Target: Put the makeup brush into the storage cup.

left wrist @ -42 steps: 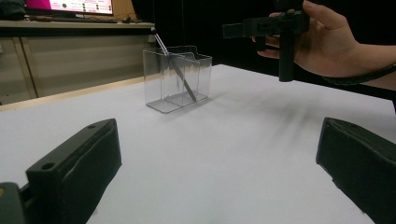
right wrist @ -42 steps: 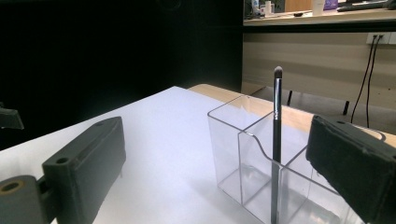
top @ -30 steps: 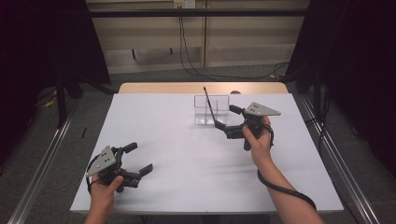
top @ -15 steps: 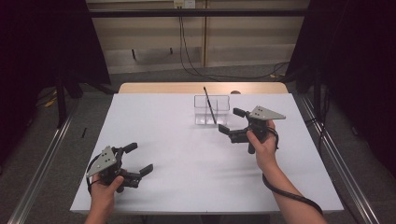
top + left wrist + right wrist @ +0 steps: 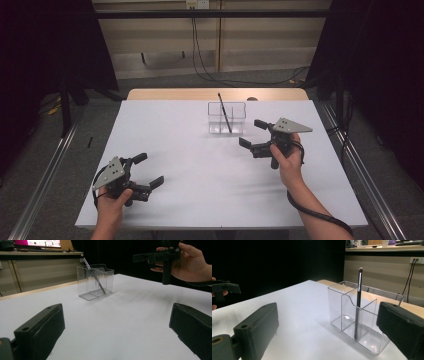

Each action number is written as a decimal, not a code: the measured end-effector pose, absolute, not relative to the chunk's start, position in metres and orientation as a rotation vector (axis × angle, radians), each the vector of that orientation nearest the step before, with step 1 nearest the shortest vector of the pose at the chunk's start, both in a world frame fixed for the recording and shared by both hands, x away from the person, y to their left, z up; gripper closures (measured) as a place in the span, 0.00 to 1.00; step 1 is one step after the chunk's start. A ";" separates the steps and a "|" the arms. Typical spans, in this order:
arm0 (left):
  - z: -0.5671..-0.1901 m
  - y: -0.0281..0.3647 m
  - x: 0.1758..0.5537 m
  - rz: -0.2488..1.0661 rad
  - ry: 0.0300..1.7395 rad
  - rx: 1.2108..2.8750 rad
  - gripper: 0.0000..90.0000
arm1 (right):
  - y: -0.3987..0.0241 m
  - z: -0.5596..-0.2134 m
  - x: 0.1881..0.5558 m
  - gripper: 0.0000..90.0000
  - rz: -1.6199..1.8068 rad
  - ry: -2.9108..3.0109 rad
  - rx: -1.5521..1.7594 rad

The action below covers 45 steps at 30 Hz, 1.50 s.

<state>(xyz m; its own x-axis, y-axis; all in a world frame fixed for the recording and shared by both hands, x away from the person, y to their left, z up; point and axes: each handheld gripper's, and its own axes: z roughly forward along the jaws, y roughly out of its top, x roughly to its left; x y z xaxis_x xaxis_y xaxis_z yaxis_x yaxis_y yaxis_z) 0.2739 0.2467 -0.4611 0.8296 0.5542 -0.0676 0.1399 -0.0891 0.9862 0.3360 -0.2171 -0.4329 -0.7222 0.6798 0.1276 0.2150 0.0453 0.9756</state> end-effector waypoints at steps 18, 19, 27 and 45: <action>-0.461 0.247 0.273 0.381 0.557 1.651 0.00 | -0.237 -0.440 0.319 0.04 1.703 1.957 0.922; -0.461 0.248 0.273 0.381 0.555 1.647 0.00 | -0.238 -0.440 0.318 0.04 1.703 1.960 0.921; -0.461 0.247 0.273 0.385 0.556 1.650 0.00 | -0.247 -0.441 0.309 0.04 1.706 1.950 0.919; -0.461 0.247 0.273 0.389 0.555 1.657 0.00 | -0.265 -0.446 0.293 0.04 1.685 1.961 0.921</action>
<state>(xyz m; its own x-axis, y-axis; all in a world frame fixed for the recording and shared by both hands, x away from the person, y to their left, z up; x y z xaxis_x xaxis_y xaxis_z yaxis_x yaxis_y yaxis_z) 0.2734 0.2471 -0.4610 0.8255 0.5615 -0.0580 0.1378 -0.1009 0.9853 0.2934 -0.2651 -0.4461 -0.7056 0.6985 0.1195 0.2233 0.0592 0.9729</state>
